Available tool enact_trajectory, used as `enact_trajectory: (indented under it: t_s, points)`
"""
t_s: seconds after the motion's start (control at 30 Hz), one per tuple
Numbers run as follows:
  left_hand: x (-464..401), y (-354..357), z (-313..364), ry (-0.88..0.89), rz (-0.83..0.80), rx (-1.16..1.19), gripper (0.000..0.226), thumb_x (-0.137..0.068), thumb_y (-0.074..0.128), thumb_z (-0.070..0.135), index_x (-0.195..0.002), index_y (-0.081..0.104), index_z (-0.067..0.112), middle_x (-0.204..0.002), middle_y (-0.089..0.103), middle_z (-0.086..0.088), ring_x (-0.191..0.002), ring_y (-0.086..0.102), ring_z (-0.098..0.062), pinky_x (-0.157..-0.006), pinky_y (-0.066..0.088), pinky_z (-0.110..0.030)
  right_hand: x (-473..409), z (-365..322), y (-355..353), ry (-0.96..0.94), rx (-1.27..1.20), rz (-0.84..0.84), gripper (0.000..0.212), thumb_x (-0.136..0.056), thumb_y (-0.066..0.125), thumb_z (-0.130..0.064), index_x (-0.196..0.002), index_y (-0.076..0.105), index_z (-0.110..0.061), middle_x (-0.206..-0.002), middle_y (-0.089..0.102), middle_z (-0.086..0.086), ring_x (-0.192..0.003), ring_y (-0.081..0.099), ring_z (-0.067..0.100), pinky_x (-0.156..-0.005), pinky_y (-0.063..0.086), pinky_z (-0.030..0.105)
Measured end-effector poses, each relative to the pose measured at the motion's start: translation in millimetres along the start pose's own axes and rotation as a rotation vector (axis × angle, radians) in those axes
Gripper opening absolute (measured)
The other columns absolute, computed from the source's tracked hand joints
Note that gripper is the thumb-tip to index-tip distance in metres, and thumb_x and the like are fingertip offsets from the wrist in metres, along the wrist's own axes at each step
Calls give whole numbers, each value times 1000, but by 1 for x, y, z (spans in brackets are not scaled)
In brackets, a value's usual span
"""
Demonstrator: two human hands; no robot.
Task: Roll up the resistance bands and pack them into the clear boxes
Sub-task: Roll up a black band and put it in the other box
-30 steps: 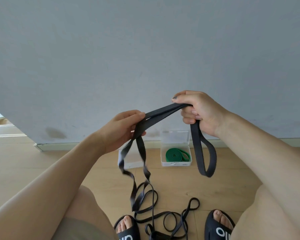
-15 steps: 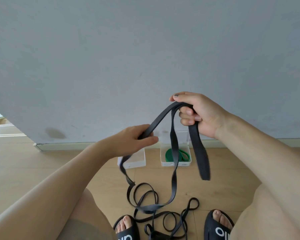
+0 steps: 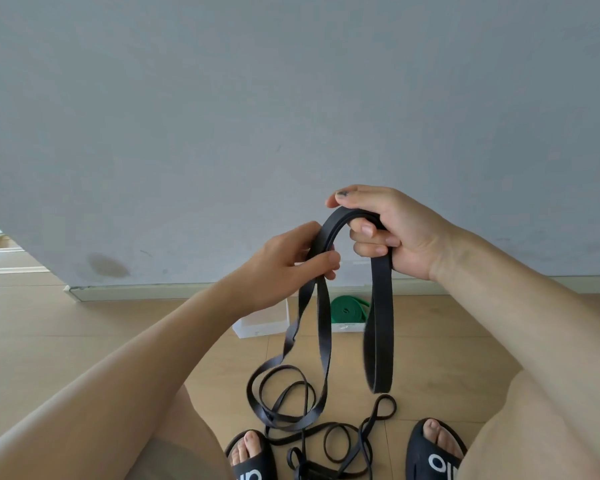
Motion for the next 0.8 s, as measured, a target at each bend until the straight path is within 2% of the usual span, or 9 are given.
enact_trajectory:
  t_s: [0.07,0.17,0.23,0.37,0.47,0.53,0.6,0.67,0.8]
  points:
    - [1,-3,3,13,8,12,10,-103,60,22,-107,63,12,-92,78,-1,-90,75,-11,-86,58,-27,-1,-1,-7,-14,25,50,15,-103,53,-18,-101,64,-9,-48,39,-3,-37,20,8,-40,23,21]
    - [1,-5,-1,-9,-14,-48,10,-97,69,23,-105,64,20,-91,76,2,-89,74,-15,-89,60,-42,-1,-2,-17,-39,45,119,13,-102,56,-18,-102,65,-8,-49,40,-3,-38,20,9,-42,23,22]
    - [2,-5,-8,-47,-53,-97,13,-93,74,24,-102,65,22,-91,72,3,-88,73,-19,-87,60,-45,-2,-3,-20,-56,53,142,12,-101,58,-17,-101,65,-8,-50,41,-2,-38,21,9,-42,24,22]
    - [3,-7,-14,-77,-67,-55,13,-95,68,12,-98,59,4,-95,67,-14,-88,76,-17,-75,65,-36,-3,-3,-22,-59,81,148,11,-101,59,-17,-98,66,-8,-50,42,-1,-38,21,10,-42,23,23]
    - [4,-9,-17,-90,-58,-86,6,-95,60,7,-95,54,4,-93,66,-13,-90,75,-15,-67,64,-33,-3,-5,-21,-65,78,139,12,-101,58,-17,-99,66,-8,-50,41,-1,-38,20,10,-42,24,23]
    - [4,-8,-21,-103,-76,-113,9,-97,61,12,-94,54,6,-92,71,-10,-84,75,-12,-70,63,-32,-3,-6,-23,-70,75,149,11,-101,58,-17,-99,65,-8,-50,41,-1,-38,21,10,-42,25,23]
    - [5,-7,-24,-109,-106,-149,15,-99,64,25,-90,56,16,-91,76,-1,-79,74,-13,-74,60,-29,-2,-7,-28,-72,75,167,10,-101,59,-17,-100,65,-8,-50,41,-2,-39,22,10,-42,25,22]
    - [6,-11,-26,-115,-94,-170,18,-100,63,34,-87,57,25,-90,78,5,-84,73,-10,-74,56,-26,-2,-7,-36,-66,79,185,10,-100,59,-17,-100,65,-9,-50,41,-2,-40,22,10,-43,26,22]
    - [5,-23,-22,-90,-30,-275,19,-103,56,38,-89,58,25,-85,75,7,-85,69,-9,-72,49,-24,-4,0,-52,-20,130,221,10,-100,59,-17,-97,64,-8,-51,41,-2,-44,23,13,-47,30,24]
Point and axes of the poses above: each hand's wrist, its own x-axis away from the middle knuckle, its own y-axis out of the palm, z = x × y, the point moved 10 cm from there along -x, towards the middle knuckle
